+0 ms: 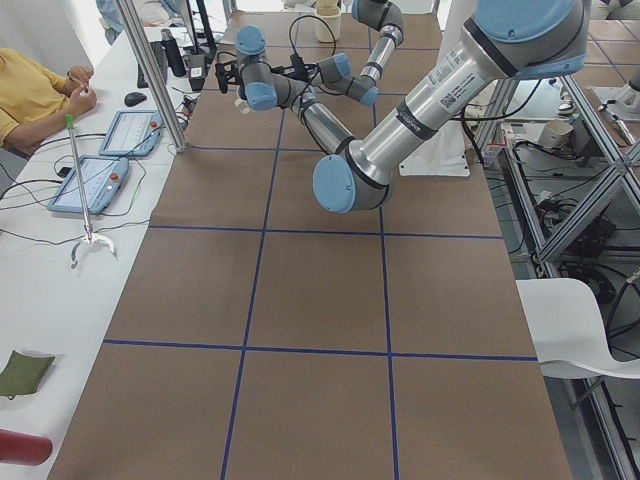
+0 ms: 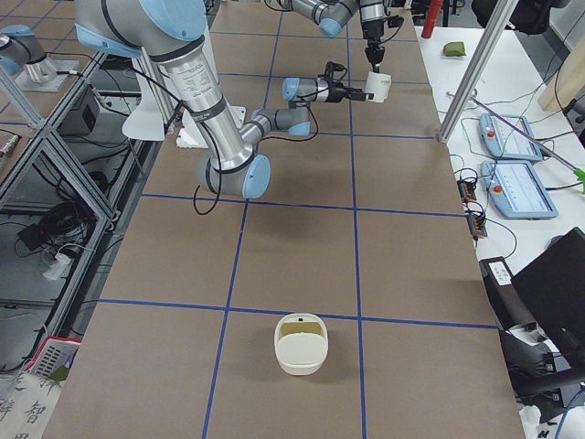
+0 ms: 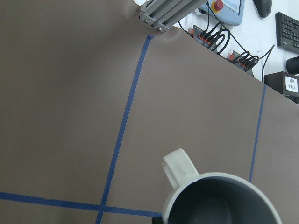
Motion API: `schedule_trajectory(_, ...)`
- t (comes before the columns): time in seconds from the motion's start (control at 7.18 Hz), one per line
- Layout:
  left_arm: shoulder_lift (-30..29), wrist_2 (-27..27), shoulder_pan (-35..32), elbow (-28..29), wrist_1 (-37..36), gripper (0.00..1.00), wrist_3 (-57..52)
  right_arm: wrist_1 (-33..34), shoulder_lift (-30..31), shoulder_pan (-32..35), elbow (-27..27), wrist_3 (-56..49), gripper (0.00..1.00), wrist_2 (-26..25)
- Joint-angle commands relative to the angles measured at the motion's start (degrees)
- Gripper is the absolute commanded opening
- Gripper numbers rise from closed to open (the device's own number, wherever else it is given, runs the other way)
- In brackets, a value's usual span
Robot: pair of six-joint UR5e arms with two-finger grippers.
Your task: Left arm hands cup to right arm to dump lemon
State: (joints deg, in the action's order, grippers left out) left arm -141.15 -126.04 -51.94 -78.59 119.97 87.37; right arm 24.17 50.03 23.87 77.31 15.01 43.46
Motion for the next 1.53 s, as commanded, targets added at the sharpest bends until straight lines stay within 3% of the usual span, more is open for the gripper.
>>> schedule_trajectory(0.0,0.1,0.0,0.0,0.1,0.0,0.0,0.0,0.0,1.8,-3.1,1.5,-0.2,1.0,-3.2)
schedule_trajectory(0.28,1.0,0.1,0.0,0.0,0.0,0.0,-0.1,0.7,7.6,-5.2,12.8,-3.2,1.0,-2.8)
schedule_trajectory(0.56,1.8,0.1,-0.4,0.0,-0.3,0.0,-2.0,5.5,7.5,-3.8,15.8,-1.8,1.0,-3.0)
schedule_trajectory(0.84,5.3,0.0,-0.9,-1.8,-0.3,0.0,-6.9,17.2,6.1,0.4,16.6,7.0,1.0,-0.4)
schedule_trajectory(1.11,9.6,0.0,-2.1,-5.2,-0.7,0.0,-8.9,30.7,6.0,6.9,20.3,16.0,1.0,12.0)
schedule_trajectory(1.39,16.0,-0.1,-3.3,-10.1,-0.9,0.0,-11.5,42.2,6.0,16.5,22.3,21.5,1.0,32.2)
